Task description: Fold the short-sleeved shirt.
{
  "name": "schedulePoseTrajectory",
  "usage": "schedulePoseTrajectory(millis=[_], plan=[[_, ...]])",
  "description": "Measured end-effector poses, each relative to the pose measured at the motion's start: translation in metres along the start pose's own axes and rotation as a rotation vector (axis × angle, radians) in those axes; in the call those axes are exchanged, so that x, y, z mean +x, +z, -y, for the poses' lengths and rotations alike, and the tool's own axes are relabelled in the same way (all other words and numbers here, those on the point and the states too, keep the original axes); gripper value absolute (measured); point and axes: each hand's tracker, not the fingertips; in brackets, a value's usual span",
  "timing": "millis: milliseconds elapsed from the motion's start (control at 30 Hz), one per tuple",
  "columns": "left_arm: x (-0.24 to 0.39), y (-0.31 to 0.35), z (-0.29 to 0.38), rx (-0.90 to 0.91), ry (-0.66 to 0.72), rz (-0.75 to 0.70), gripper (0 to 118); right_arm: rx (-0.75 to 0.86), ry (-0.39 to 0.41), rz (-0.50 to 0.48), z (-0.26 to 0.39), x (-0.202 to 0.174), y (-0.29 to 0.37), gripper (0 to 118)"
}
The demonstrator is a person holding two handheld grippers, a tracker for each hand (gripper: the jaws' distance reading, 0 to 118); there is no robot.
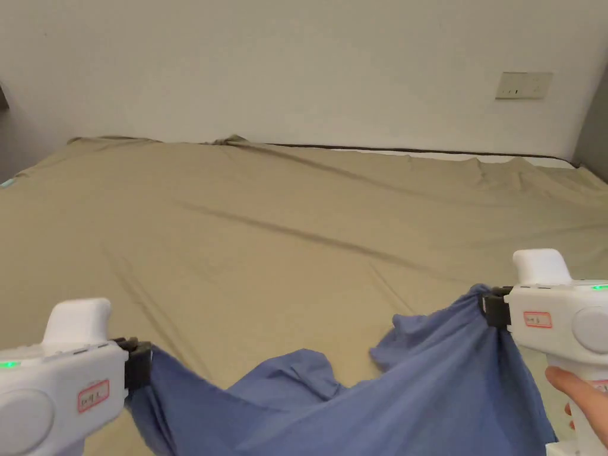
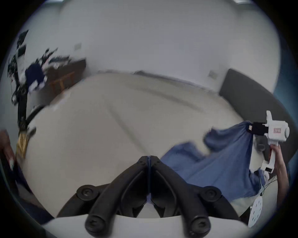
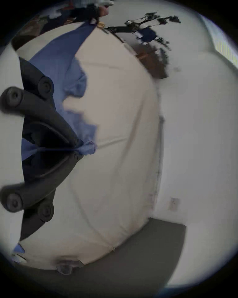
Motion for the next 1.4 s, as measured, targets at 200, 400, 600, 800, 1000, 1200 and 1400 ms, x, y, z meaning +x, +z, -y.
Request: schedulePoseTrajectory(millis=[200, 400, 600, 800, 1000, 1200, 1400], plan=[[0.052, 0.075, -0.148, 0.255, -0.146, 0.094, 0, 0.391, 0.001, 0.084, -0.108, 0.018, 0.161, 3], [0.089, 0.157, -0.287, 0.450, -0.271, 0.007, 0, 0.633, 0.063, 0.248, -0.226, 0.040, 0.290, 3], [0.110, 0.179, -0.378, 0.463, -0.291, -0.103, 0, 0.679, 0.047, 0.309, -0.320, 0.042, 0.323, 3], [0.122, 0.122, -0.429, 0.457, -0.252, -0.203, 0, 0.614, 0.063, 0.355, -0.386, 0.033, 0.254, 3], [0.129, 0.059, -0.449, 0.510, -0.257, -0.255, 0, 0.576, 0.083, 0.358, -0.407, 0.024, 0.174, 3], [0.103, -0.022, -0.380, 0.444, -0.291, -0.224, 0, 0.439, 0.108, 0.284, -0.350, 0.044, 0.068, 3], [0.065, -0.122, -0.235, 0.195, -0.275, -0.101, 0, 0.196, 0.100, 0.187, -0.202, 0.055, -0.046, 3]])
